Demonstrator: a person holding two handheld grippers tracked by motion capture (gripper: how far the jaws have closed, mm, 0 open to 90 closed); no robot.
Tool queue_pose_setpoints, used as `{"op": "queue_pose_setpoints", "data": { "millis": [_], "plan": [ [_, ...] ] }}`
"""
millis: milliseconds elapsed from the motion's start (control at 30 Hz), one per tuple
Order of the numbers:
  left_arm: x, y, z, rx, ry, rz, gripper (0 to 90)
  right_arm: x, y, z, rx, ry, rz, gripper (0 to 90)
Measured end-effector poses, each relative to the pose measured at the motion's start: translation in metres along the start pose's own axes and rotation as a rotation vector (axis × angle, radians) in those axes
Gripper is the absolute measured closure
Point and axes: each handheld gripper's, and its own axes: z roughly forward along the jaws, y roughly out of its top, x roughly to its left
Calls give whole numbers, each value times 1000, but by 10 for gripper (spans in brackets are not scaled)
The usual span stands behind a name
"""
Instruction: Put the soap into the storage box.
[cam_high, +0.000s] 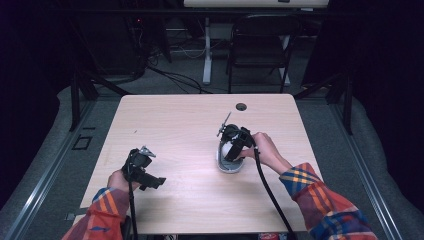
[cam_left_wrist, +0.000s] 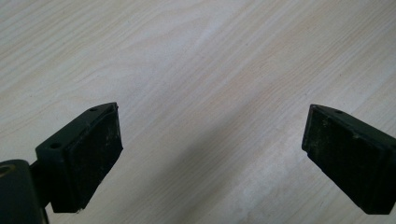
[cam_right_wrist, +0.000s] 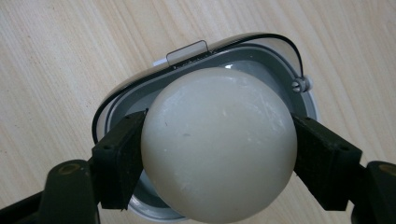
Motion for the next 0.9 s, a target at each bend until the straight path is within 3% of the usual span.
{"op": "queue_pose_setpoints", "data": {
  "millis": [900],
  "plan": [
    [0,0,0,2,4,1,50,-3,-3,13,43,15,5,236]
  ]
}}
